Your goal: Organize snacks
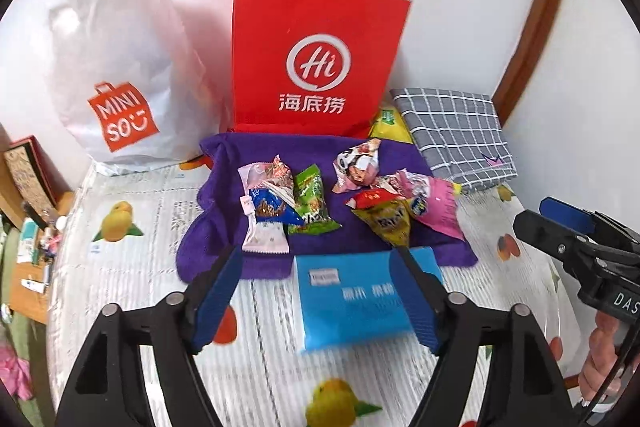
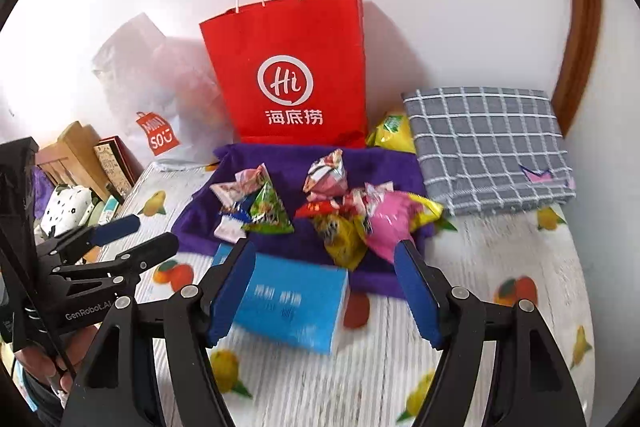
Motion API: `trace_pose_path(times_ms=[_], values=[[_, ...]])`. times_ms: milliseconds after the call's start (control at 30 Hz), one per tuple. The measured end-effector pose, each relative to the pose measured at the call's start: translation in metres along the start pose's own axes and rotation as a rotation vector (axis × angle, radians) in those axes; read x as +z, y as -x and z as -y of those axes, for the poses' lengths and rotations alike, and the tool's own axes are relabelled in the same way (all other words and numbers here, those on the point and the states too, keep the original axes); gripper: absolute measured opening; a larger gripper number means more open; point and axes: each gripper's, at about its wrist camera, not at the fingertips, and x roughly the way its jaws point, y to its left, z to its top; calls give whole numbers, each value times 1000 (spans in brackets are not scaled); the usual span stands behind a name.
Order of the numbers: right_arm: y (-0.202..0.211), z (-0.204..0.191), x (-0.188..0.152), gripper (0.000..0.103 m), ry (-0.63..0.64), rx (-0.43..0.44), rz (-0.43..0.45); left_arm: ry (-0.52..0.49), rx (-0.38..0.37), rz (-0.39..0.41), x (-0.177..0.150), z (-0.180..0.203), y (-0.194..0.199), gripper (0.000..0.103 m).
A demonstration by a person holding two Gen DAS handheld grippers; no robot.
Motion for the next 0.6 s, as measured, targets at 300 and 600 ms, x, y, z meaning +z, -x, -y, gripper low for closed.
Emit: trace_pose_path(times_ms=[300,600], values=[[66,-7,-46,82,-50,-21,61,-60,19,48,-30,26,62,82],[106,-10,-79,96,-73,-70,124,-79,44,107,-58,41,109,87]])
